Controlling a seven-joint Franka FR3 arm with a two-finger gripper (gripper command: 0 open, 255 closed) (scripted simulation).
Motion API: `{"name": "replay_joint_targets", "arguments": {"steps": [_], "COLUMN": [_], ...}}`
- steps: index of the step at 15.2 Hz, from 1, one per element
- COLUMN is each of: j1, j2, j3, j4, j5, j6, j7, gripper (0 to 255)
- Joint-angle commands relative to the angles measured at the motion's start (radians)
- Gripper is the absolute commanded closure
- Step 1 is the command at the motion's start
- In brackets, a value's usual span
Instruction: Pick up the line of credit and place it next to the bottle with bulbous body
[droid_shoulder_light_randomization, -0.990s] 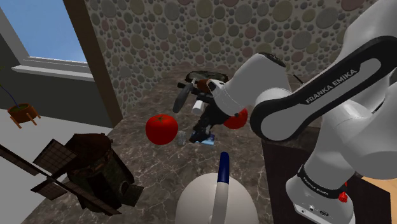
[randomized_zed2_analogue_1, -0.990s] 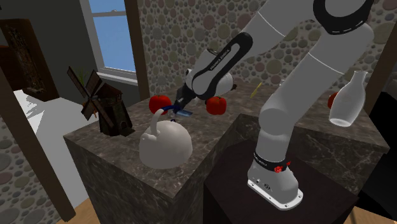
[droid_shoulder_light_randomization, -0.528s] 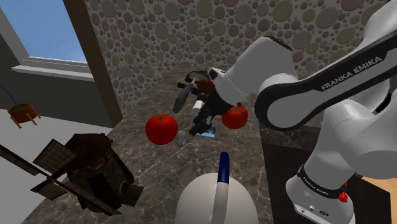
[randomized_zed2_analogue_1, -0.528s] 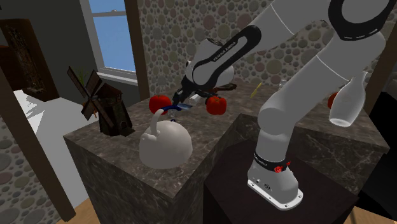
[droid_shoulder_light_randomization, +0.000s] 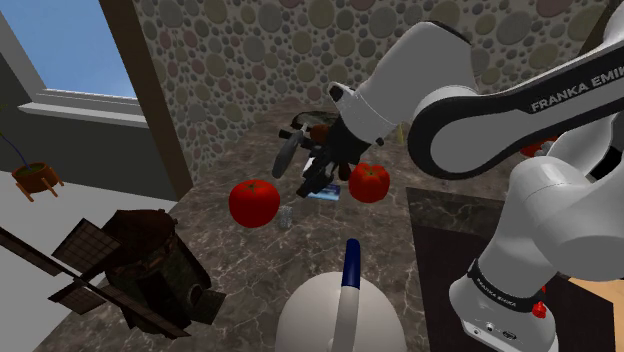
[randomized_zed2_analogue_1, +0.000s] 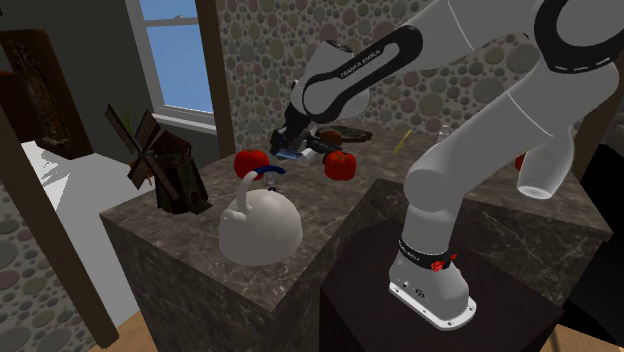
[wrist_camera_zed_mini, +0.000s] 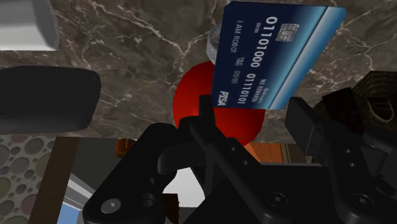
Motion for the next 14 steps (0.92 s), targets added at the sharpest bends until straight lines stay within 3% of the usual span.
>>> {"name": "replay_joint_targets", "arguments": {"steps": [1, 14], "j1": [-0.005, -0.03], "j2": [-0.022, -0.096], "j3": [0.001, -0.007], "j4": [0.016, 0.151], "j5": [-0.005, -0.036], "j6": [-0.038, -0.248], "j7": [0.005, 0.023], "gripper": [255, 255]}}
